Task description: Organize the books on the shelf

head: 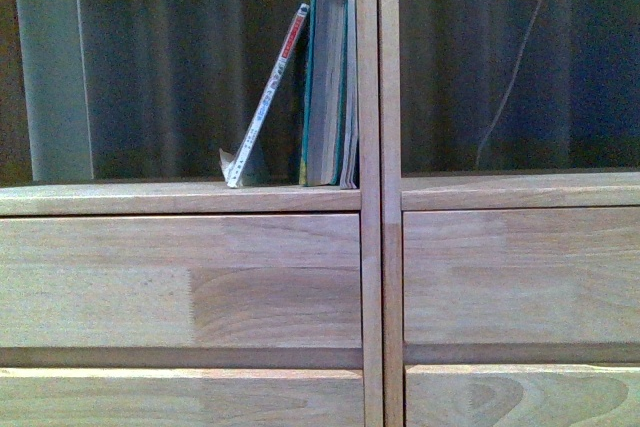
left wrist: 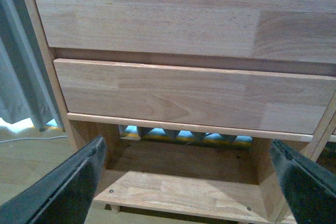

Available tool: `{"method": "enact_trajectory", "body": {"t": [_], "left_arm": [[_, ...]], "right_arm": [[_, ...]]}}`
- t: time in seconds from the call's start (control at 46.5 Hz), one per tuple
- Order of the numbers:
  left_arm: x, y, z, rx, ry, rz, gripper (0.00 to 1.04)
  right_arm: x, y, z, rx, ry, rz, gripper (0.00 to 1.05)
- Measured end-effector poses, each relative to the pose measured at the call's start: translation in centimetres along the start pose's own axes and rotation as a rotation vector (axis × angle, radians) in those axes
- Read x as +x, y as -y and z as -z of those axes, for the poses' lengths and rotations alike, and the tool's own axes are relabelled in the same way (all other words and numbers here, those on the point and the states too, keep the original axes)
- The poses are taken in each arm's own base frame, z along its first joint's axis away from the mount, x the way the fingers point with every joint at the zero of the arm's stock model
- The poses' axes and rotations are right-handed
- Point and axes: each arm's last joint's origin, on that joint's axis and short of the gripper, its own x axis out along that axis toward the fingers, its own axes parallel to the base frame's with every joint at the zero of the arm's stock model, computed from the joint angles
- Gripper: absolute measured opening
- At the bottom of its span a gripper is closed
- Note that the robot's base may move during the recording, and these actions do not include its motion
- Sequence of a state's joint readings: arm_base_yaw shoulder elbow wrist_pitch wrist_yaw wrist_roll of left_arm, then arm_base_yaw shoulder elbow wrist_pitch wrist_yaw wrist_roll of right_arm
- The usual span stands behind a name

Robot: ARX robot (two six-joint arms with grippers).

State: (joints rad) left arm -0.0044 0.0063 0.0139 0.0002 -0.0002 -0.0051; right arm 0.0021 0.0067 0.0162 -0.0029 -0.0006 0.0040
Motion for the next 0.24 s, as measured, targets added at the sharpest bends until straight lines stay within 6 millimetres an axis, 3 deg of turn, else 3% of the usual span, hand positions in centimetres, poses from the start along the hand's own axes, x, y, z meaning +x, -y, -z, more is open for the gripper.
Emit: {"method": "enact_trajectory", "body": {"t": [0.043, 0.236], "left_arm": [[0.0, 0.0, 0.0, 0.001, 0.0, 0.0, 0.98], [0.0, 0.0, 0.0, 0.001, 0.0, 0.0, 0.97]], "right_arm": [[0.0, 0.0, 0.0, 0.0, 0.0, 0.0, 0.99], [0.0, 0.0, 0.0, 0.0, 0.0, 0.0, 0.98]]}}
